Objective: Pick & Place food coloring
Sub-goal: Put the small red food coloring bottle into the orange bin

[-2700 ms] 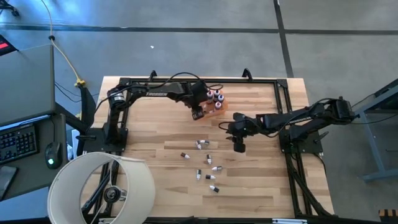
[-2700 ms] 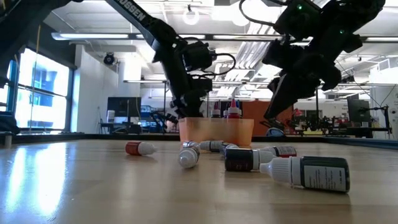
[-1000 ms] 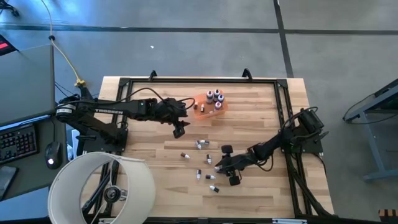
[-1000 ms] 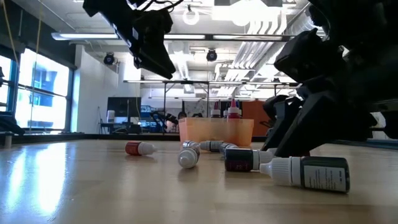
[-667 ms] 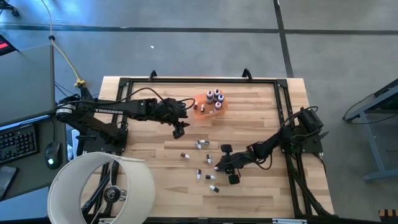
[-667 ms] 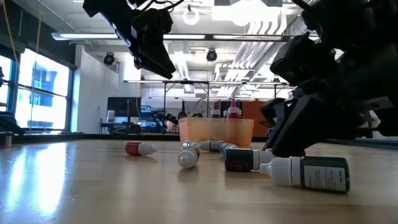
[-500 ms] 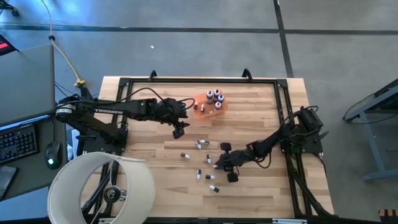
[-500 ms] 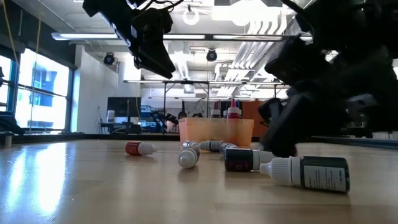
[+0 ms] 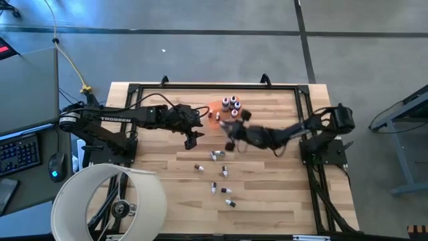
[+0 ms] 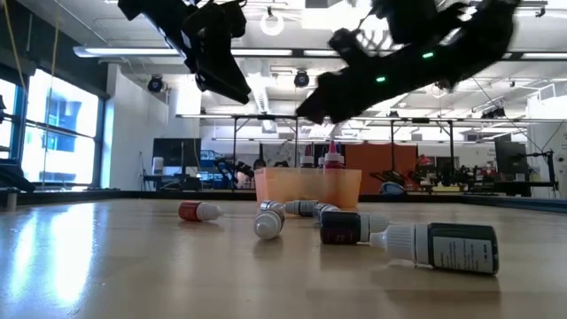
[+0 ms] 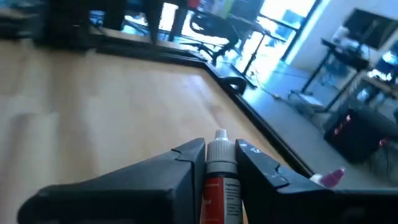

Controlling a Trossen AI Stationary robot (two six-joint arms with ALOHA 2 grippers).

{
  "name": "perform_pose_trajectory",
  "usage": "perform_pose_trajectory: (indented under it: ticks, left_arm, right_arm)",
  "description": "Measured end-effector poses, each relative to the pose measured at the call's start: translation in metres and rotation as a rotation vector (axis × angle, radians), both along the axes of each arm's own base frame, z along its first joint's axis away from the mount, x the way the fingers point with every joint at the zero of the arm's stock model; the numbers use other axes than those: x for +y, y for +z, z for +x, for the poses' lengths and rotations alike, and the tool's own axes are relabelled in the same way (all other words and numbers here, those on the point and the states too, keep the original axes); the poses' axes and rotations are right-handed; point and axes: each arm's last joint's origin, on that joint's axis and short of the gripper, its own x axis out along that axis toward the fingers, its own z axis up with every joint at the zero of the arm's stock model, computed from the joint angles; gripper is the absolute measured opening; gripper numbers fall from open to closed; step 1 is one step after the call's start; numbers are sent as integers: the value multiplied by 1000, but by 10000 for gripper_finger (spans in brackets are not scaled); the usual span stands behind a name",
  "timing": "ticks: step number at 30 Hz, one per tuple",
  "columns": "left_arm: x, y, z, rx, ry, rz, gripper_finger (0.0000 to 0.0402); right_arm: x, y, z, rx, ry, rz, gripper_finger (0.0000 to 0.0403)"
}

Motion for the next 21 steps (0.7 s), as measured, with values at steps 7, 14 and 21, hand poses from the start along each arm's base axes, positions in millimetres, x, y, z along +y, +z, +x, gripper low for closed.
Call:
perform_pose_trajectory:
  ticks: [7, 14, 21]
  left_arm:
    - [0, -2, -2, 30, -3, 1, 190]
    - [0, -4, -3, 56, -19, 17, 190]
    - [-1, -7, -6, 99, -21, 13, 190]
  right_arm:
    - [-58, -7, 38, 231, -140, 161, 73]
    - [-84, -2, 65, 396, -201, 291, 76]
    - [-86, 1, 74, 418, -114, 306, 77]
